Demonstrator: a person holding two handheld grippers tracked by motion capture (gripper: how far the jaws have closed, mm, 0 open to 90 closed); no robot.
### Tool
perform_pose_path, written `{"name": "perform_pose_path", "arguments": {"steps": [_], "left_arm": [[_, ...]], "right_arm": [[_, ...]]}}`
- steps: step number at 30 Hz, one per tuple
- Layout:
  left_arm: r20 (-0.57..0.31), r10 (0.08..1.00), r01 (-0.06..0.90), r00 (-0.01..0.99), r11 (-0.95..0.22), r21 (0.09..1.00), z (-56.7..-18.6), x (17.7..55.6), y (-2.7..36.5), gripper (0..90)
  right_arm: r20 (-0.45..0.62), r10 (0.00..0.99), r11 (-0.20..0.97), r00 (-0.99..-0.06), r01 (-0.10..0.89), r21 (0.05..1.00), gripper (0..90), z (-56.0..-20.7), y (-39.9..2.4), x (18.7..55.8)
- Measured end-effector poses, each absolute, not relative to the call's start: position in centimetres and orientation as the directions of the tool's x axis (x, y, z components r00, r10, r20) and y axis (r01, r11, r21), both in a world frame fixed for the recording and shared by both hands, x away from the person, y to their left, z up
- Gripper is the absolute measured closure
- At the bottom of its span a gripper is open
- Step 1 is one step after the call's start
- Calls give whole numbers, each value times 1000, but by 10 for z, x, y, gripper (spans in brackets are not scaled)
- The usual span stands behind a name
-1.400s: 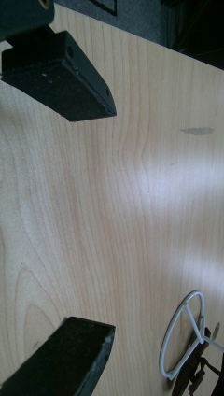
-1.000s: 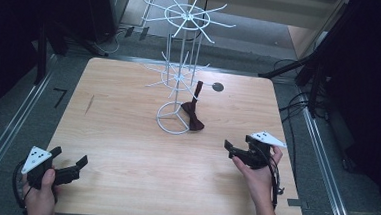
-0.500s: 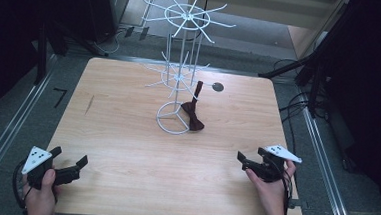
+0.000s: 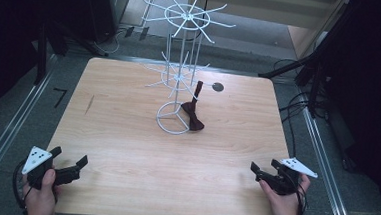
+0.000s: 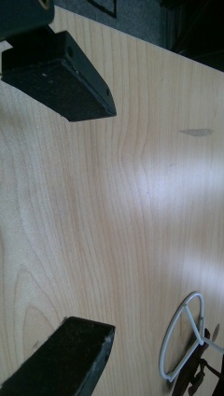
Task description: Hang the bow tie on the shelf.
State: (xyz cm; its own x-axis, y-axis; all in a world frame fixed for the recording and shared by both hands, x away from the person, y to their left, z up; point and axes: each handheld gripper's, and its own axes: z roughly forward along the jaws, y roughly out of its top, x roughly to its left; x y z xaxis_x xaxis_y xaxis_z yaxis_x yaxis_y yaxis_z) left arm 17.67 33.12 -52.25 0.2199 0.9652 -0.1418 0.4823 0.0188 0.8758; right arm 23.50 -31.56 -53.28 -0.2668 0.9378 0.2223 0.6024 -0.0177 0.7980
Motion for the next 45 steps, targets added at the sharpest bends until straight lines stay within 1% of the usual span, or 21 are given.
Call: {"name": "perform_pose_path", "arguments": {"steps": [7, 23, 32, 36, 39, 40, 45], "left_arm": [[-142, 965, 481, 220, 19, 877, -523, 177, 331, 4], [-141, 966, 480, 217, 20, 877, -523, 177, 331, 4], [-141, 967, 480, 213, 22, 877, -523, 177, 331, 4], [-143, 967, 479, 213, 24, 878, -523, 177, 331, 4], [-142, 967, 479, 213, 23, 878, -523, 177, 331, 4], [-143, 966, 479, 214, 24, 878, -523, 177, 331, 4], [-144, 965, 482, 217, 22, 876, -522, 177, 331, 4]], "right_arm": [[226, 944, -38, -240, 602, 798, 128, -536, -335, 223], [239, 949, -76, -204, 589, 804, 119, -538, -365, 205], [239, 951, -84, -197, 579, 811, 81, -541, -385, 191], [251, 951, -105, -182, 575, 811, 68, -542, -394, 186], [264, 950, -121, -170, 577, 807, 46, -544, -398, 184], [270, 950, -131, -157, 583, 802, 16, -545, -401, 182], [291, 946, -155, -146, 583, 797, 0, -548, -403, 181]]}}
